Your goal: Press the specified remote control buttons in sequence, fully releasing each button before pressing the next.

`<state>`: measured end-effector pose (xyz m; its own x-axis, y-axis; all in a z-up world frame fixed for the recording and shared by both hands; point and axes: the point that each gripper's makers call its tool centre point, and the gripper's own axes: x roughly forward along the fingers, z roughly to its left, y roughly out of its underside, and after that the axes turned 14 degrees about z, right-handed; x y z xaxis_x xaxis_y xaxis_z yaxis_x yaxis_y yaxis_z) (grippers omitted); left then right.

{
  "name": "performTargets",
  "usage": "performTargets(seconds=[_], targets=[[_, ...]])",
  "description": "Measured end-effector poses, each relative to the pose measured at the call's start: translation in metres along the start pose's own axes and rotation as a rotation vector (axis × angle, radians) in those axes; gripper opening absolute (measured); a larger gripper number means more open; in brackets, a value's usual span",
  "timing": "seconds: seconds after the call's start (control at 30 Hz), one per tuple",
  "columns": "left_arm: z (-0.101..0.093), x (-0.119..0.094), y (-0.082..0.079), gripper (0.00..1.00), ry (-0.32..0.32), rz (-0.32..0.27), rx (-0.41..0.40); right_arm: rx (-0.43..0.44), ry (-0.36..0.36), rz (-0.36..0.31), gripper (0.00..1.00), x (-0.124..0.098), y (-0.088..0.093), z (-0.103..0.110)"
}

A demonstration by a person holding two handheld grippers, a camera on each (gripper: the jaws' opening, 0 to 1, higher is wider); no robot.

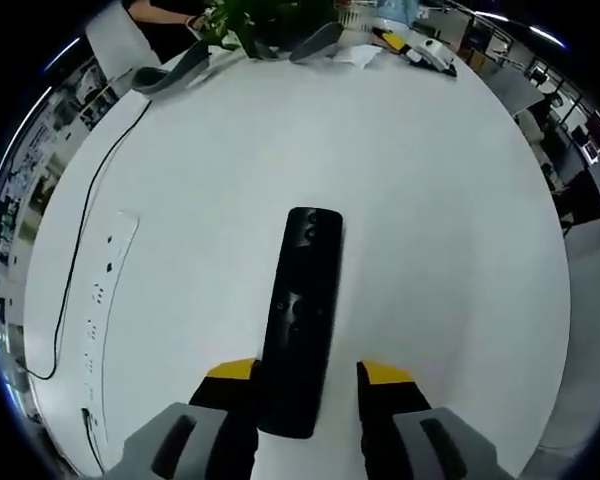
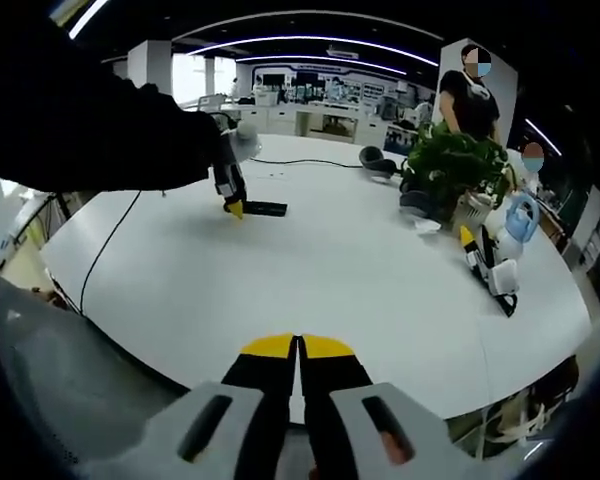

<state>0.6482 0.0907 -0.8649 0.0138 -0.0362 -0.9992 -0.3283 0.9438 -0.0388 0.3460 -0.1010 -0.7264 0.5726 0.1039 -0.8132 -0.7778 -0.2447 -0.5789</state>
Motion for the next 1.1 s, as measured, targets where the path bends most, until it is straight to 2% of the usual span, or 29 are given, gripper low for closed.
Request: performTargets(seconds=[0.17, 0.3, 0.5, 0.7, 0.77, 1.1], targets=[[-0.005, -0.001, 0.002, 0.31, -0.004, -0.024, -0.02, 0.003, 0.001, 0.0, 0.0, 0.0, 0.0, 0.0], [-0.012, -0.001, 0.002, 0.24, -0.012, -0.018, -0.024, 0.003, -0.002, -0.01, 0.0, -0.001, -0.001, 0.0], [-0.014, -0.002, 0.004, 0.24, -0.018, -0.005, -0.049, 0.005, -0.003, -0.017, 0.0, -0.002, -0.002, 0.0], [-0.027, -0.002, 0.006, 0.24, -0.018, 0.049, -0.001, 0.003, -0.005, -0.021, 0.0, -0.002, -0.003, 0.0], [-0.025, 0.0, 0.007, 0.24, -0.02, 0.059, 0.003, 0.003, -0.004, -0.024, 0.0, -0.003, -0.003, 0.0], [-0.037, 0.002, 0.01, 0.24, -0.019, 0.06, -0.001, 0.009, -0.005, -0.031, 0.0, -0.003, -0.004, -0.001]])
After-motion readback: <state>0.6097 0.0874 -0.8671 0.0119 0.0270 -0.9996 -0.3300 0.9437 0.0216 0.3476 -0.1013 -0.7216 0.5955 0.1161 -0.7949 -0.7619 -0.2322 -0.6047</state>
